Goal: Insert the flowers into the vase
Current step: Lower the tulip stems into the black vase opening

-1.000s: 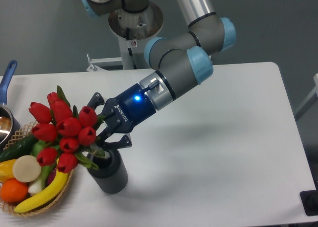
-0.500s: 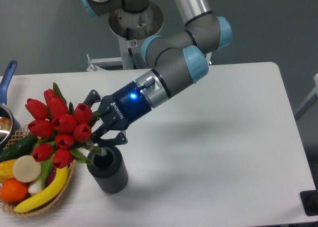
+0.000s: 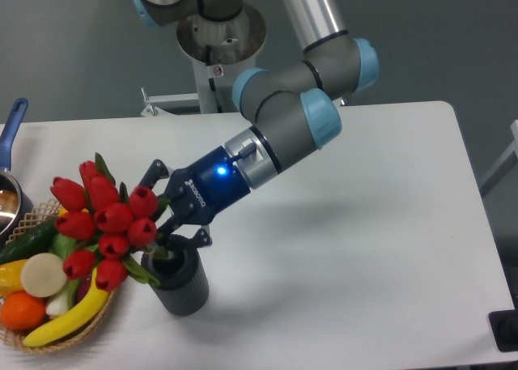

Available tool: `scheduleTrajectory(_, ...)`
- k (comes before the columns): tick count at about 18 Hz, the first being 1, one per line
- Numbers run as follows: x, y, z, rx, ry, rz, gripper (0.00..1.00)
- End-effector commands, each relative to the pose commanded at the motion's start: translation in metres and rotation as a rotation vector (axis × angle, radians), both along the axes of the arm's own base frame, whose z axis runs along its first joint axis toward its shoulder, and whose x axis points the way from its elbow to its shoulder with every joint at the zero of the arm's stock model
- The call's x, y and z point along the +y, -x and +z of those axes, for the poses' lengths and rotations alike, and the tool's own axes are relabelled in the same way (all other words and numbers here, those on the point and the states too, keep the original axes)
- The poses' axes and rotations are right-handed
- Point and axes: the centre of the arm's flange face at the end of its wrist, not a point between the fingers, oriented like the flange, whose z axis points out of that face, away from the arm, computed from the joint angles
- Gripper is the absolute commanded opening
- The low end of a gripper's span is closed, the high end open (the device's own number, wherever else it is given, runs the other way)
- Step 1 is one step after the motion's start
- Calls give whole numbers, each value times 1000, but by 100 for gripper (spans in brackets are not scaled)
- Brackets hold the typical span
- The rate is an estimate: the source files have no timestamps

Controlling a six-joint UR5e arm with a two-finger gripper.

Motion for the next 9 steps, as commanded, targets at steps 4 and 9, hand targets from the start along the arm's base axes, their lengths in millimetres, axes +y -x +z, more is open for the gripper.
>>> scheduleTrajectory(4, -2, 9, -18, -8, 18, 13, 37)
scheduleTrajectory(9, -6, 8, -31, -26, 40, 18, 38)
